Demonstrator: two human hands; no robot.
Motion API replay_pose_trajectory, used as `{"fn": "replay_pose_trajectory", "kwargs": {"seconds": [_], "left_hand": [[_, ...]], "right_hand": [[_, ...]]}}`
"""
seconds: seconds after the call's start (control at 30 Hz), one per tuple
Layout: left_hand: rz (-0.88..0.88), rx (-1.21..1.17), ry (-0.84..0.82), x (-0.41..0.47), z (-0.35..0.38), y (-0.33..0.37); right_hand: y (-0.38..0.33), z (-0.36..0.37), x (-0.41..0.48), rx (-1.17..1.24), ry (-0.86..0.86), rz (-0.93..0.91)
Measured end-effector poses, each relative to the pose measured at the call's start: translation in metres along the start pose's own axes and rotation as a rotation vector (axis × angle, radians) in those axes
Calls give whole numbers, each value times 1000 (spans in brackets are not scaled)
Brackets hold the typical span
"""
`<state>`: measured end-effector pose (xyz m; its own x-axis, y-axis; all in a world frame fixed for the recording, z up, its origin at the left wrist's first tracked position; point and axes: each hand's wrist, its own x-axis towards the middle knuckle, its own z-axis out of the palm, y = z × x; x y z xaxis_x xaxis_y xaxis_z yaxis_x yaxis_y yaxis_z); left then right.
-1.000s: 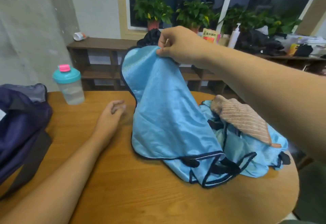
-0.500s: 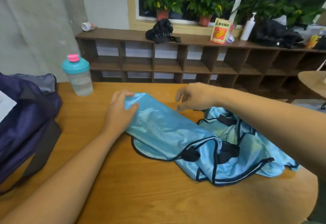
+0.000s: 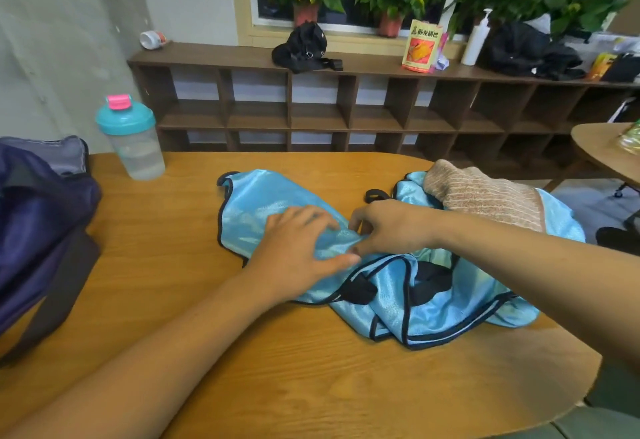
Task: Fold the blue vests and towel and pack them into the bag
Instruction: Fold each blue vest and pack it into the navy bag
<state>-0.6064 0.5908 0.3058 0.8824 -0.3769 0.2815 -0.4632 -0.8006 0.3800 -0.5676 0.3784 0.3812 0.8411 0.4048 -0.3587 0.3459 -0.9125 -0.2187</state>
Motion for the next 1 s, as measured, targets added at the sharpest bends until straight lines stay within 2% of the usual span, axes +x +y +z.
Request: {"fn": "replay_pose_trajectory", "kwargs": {"seconds": [0.2,0.4,0.57,0.67,0.83,1.0], "left_hand": [[55,21,-100,-9,15,23],[63,-78,-41,-9,14,23],[-105,-302,27,-3,0,-1],[-194,-370,64,-1,-10,-18],[-266,-326,91,3,-29,-39],[-364,-205,124,10,-47,-71]], "right_hand": [[2,7,0,63,25,10],[3,5,-7,102,19,-12],[1,4,-22,170,102,-26],[-1,12,-33,83,159,-35],[-10,43,-50,-138,436,-179],[-6,58,-60,-170,410,-178]]}}
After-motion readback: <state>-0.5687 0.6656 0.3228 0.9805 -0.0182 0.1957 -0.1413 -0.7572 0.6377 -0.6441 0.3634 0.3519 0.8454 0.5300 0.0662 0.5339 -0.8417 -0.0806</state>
